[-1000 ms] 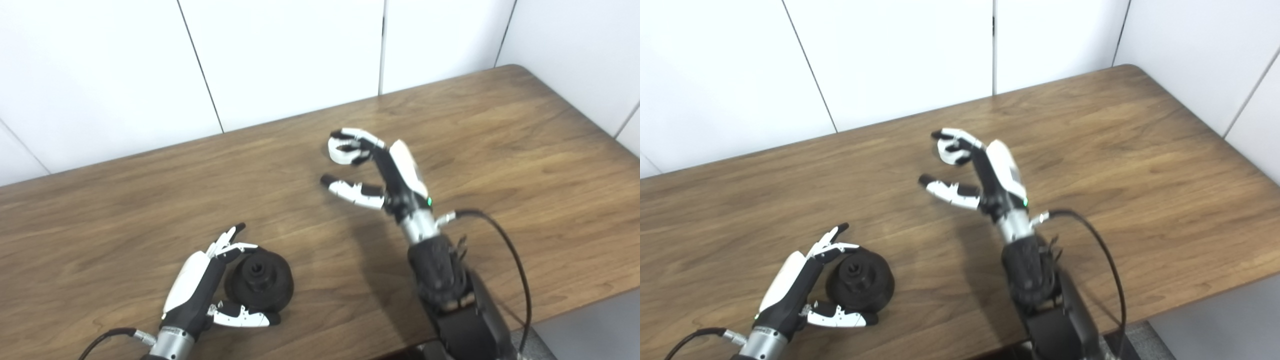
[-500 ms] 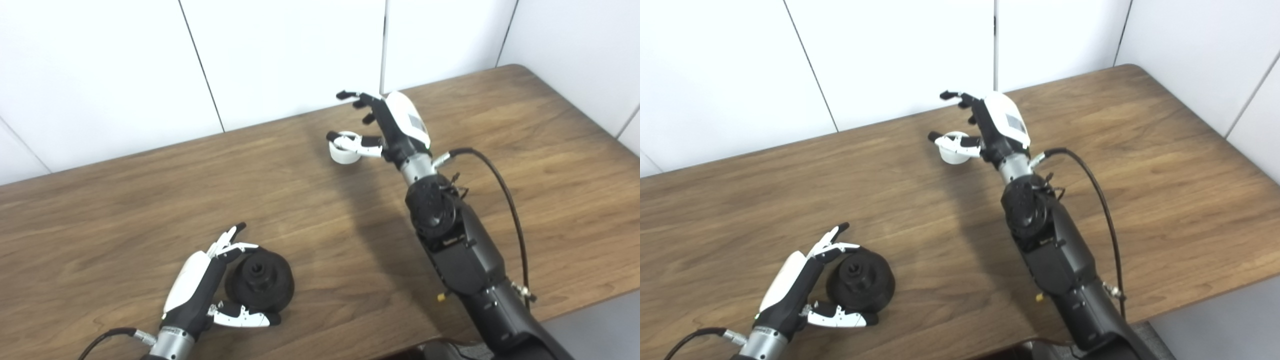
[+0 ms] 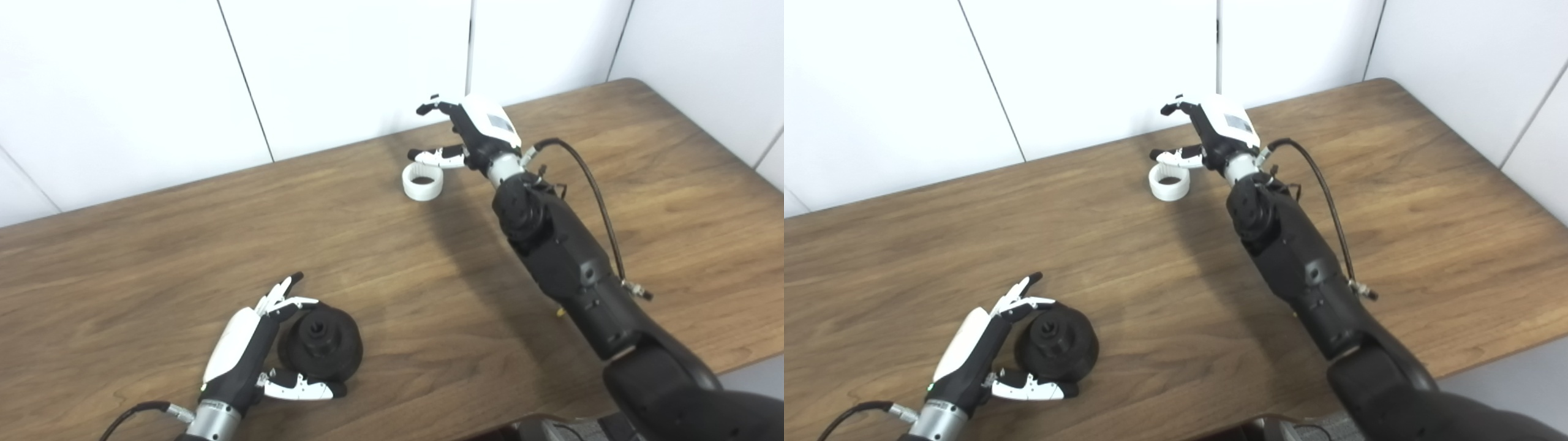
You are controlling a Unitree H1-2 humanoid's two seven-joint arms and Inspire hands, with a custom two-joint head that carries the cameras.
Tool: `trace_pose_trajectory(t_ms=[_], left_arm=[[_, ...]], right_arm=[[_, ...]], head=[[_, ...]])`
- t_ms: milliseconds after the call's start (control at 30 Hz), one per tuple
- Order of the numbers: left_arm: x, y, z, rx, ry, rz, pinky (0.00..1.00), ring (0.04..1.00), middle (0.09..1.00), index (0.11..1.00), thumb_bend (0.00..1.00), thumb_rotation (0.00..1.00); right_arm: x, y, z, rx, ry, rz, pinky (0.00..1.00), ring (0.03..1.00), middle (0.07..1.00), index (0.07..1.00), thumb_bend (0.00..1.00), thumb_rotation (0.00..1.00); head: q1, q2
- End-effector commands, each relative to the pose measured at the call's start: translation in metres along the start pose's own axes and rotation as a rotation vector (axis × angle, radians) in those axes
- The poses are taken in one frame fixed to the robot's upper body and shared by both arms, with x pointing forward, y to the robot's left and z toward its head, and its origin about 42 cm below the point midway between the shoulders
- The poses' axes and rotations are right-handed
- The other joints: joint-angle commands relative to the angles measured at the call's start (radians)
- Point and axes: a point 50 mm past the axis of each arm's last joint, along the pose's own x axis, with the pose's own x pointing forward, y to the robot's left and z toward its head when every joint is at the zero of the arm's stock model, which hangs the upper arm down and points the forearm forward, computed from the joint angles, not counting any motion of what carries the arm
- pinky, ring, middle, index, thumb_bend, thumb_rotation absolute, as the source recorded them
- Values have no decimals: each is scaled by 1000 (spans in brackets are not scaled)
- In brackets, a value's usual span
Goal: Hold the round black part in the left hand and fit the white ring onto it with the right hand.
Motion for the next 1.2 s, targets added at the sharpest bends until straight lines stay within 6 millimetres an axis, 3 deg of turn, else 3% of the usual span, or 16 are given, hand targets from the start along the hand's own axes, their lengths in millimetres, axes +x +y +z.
trace_pose_trajectory(t_ms=[0,400,533,633,1167], left_arm=[[4,5,4,22,-31,21,999,1000,990,588,963,195],[4,4,6,23,-23,17,1000,1000,997,593,954,203],[4,4,6,22,-22,16,1000,1000,997,595,954,203],[4,4,6,18,-21,17,1000,1000,997,594,959,210],[3,5,5,19,-18,18,1000,1000,999,594,965,221]], right_arm=[[21,-29,18,-35,-76,-40,763,886,925,785,633,431],[29,-24,-3,-166,-32,153,881,960,969,846,786,682],[23,-18,-11,-181,-23,198,911,986,995,860,944,765],[19,-13,-13,-200,-16,219,921,997,1000,869,996,816],[9,4,-16,-219,16,317,958,1000,1000,863,1000,741]], head=[[3,0],[14,7],[16,9],[16,9],[22,18]])
